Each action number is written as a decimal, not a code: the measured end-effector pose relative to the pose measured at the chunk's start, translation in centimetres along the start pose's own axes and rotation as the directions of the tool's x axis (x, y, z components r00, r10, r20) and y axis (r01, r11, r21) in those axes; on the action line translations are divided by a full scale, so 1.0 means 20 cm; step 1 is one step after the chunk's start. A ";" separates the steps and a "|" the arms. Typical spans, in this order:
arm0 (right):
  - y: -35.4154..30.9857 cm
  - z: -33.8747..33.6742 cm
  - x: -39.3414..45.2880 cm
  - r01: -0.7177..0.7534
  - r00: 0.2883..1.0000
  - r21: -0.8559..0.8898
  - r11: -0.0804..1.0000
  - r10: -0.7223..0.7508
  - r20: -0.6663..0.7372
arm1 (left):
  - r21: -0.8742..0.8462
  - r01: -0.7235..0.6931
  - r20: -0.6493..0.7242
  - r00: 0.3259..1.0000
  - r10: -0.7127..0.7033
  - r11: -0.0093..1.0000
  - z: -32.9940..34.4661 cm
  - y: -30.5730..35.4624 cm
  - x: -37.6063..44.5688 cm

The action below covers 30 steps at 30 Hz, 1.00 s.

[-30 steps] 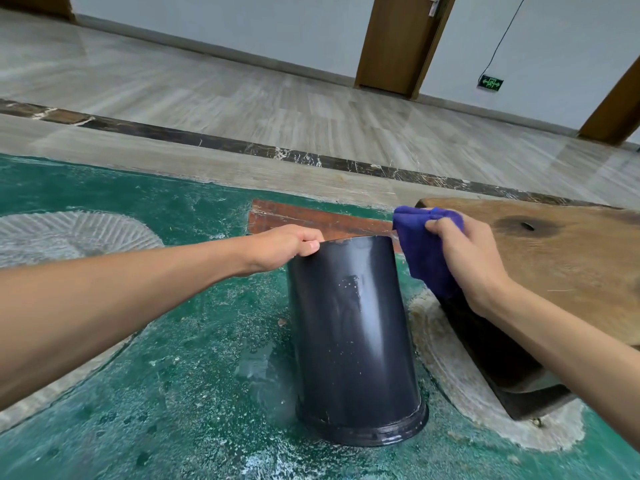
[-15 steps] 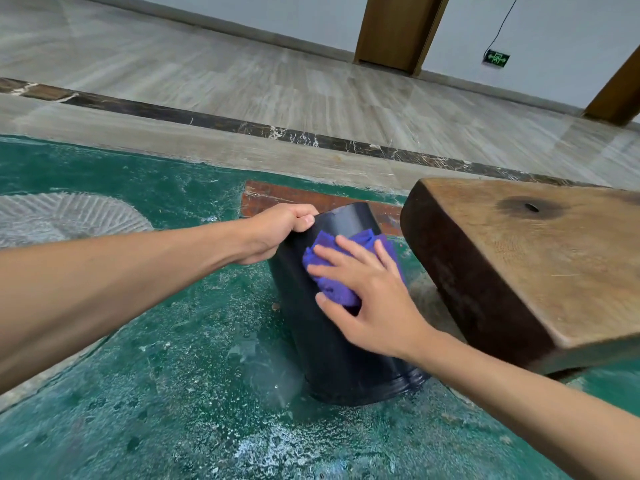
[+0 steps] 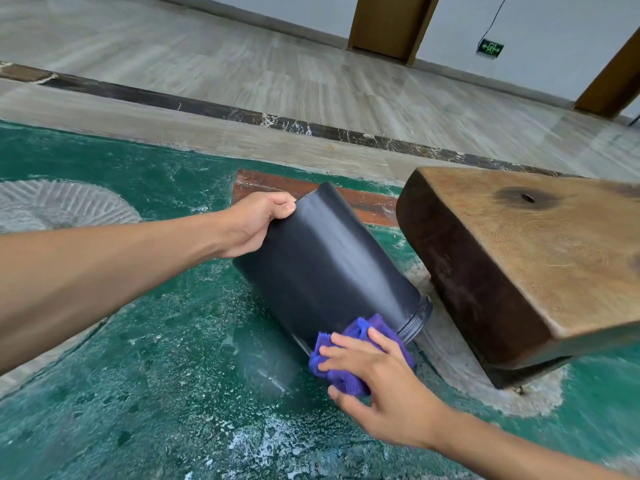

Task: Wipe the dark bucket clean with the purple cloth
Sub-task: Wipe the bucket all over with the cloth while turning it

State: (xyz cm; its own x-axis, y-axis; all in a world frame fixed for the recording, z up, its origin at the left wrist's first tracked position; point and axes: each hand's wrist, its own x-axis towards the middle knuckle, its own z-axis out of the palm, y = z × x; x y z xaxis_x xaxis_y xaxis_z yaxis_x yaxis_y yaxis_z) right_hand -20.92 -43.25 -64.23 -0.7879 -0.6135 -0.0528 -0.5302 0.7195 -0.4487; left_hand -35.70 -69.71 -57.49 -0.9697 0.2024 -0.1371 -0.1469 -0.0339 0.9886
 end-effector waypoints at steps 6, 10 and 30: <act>-0.09 -0.05 -0.01 -0.228 0.973 0.631 0.741 0.191 0.127 | -0.014 0.033 0.031 0.999 -0.033 0.999 0.00 0.00 -0.02; -0.14 -0.16 0.05 -0.245 0.936 0.903 0.353 0.329 0.126 | -0.046 0.057 0.066 0.996 -0.054 0.997 -0.03 -0.01 -0.06; 0.14 -0.63 0.57 -0.083 0.670 0.519 0.851 0.433 -0.603 | -0.280 0.123 -0.038 0.990 -0.139 0.952 -0.04 -0.05 -0.25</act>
State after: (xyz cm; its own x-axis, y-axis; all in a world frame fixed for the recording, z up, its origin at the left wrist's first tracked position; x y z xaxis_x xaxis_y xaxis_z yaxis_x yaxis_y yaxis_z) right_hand -35.37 -44.09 -54.77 -0.9464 0.0969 0.3082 -0.2231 0.4940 -0.8404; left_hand -30.87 -71.45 -57.94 -0.9465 0.1680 -0.2755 -0.3138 -0.2812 0.9069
